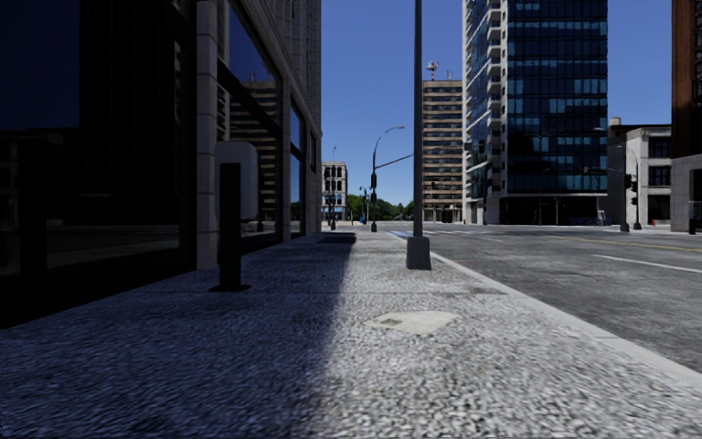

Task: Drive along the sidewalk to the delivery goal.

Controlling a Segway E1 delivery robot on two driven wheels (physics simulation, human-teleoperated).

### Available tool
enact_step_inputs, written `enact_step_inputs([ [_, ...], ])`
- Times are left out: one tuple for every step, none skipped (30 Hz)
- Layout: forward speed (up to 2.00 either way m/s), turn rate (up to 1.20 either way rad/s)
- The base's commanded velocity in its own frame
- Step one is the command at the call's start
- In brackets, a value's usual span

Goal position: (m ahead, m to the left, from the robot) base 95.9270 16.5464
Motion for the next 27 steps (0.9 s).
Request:
enact_step_inputs([
  [2.0,0.0],
  [2.0,0.0],
  [2.0,0.0],
  [2.0,0.0],
  [2.0,0.0],
  [2.0,0.0],
  [2.0,0.0],
  [2.0,0.0],
  [2.0,0.0],
  [2.0,0.0],
  [2.0,0.0],
  [2.0,0.0],
  [2.0,0.0],
  [2.0,0.0],
  [2.0,0.0],
  [2.0,0.0],
  [2.0,0.0],
  [2.0,0.0],
  [2.0,0.0],
  [2.0,0.0],
  [2.0,0.0],
  [2.0,0.0],
  [2.0,0.0],
  [2.0,0.0],
  [2.0,0.0],
  [2.0,0.0],
  [2.0,0.0],
])
